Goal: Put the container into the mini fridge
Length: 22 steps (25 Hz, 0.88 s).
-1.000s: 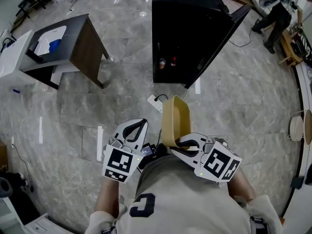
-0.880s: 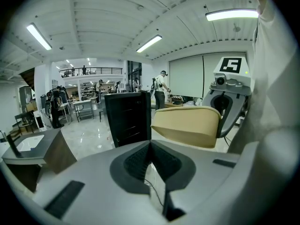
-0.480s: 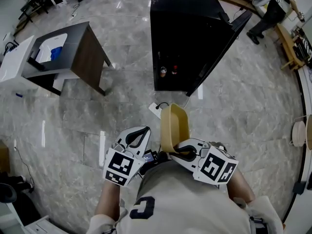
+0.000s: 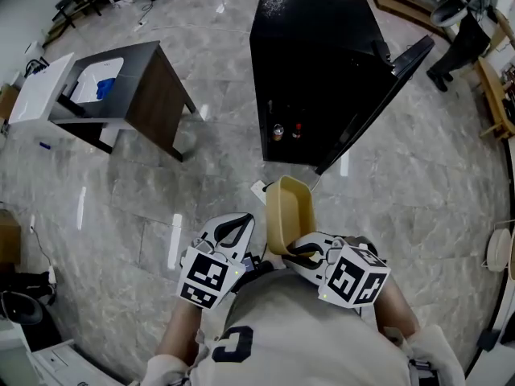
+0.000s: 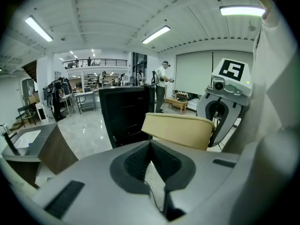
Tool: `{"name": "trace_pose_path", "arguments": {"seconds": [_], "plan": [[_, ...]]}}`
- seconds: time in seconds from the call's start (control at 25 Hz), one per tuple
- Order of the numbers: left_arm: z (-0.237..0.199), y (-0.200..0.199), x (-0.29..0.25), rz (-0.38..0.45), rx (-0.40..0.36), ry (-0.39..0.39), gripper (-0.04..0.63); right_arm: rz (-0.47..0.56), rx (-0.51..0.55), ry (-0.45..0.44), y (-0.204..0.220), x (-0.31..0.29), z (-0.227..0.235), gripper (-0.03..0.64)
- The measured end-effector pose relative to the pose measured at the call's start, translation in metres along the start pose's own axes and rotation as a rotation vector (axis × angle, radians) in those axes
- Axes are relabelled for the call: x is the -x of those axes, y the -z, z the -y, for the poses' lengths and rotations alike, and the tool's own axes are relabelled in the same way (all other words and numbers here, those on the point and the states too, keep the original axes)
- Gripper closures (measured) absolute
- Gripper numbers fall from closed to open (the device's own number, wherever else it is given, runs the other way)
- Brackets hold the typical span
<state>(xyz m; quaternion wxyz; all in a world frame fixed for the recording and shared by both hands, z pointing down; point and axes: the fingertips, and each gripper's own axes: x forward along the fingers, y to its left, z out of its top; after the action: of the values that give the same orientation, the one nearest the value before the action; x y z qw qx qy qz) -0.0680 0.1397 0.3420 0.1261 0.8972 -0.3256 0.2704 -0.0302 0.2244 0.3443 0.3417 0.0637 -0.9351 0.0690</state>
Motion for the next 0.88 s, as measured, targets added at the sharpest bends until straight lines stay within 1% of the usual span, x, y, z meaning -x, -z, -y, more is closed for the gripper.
{"name": "trace_pose_path", "arguments": {"seconds": [0.52, 0.88], "plan": [[0.017, -0.038, -0.058, -0.045, 0.030, -0.089, 0.538, 0.021, 0.061, -0.067, 0.042, 0.046, 0.053, 0.584], [0.032, -0.062, -0.091, -0.090, 0.001, -0.126, 0.538, 0.055, 0.080, -0.070, 0.070, 0.071, 0.079, 0.584]]}}
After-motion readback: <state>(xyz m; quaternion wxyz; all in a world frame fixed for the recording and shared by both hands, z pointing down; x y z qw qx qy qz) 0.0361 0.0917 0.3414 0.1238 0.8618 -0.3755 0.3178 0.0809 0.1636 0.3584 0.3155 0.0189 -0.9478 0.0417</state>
